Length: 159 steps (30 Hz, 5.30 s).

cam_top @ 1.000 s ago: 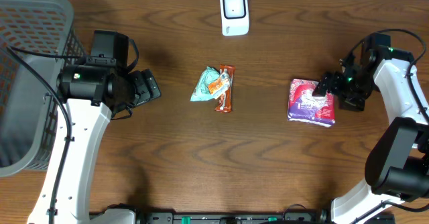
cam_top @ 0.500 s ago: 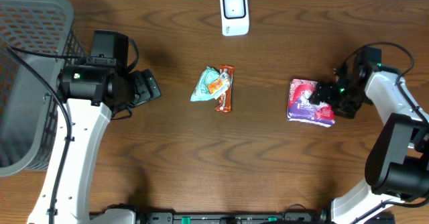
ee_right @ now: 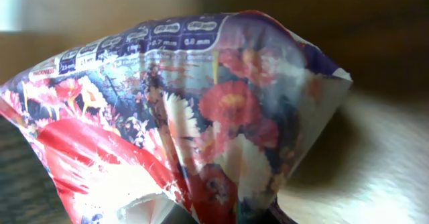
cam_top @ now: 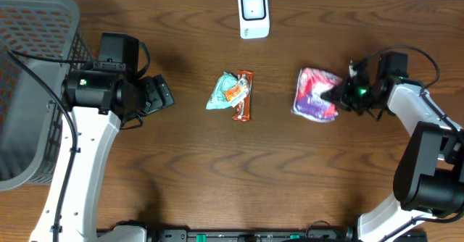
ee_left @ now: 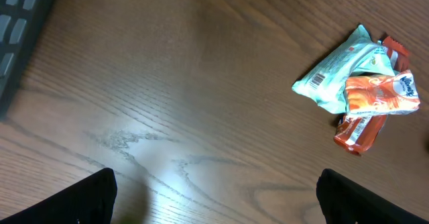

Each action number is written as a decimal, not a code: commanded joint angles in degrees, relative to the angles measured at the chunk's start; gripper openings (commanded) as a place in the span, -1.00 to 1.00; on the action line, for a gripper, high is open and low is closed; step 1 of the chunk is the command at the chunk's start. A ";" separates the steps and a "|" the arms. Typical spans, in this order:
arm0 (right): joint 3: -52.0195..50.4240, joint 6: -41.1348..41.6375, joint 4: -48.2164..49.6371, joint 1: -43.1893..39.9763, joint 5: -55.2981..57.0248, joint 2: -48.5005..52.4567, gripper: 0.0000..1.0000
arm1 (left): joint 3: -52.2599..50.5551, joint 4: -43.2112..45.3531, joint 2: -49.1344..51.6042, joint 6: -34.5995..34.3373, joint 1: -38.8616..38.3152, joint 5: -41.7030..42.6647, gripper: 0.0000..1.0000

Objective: Scan the item barcode

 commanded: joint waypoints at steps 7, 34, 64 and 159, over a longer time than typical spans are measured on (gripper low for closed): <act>4.13 28.68 27.23 6.67 -6.73 -0.15 -0.97 | -0.13 -0.13 -0.31 0.33 0.26 -0.70 0.90; 43.36 42.47 32.74 24.55 29.20 25.62 -0.98 | -0.13 -0.15 -0.31 0.33 0.26 -0.70 0.90; 46.27 24.50 -13.40 -10.84 26.23 17.79 -0.98 | -0.13 -0.15 -0.31 0.33 0.26 -0.70 0.89; 15.21 14.49 4.48 44.48 28.57 7.93 0.31 | -0.13 -0.15 -0.31 0.33 0.26 -0.70 0.90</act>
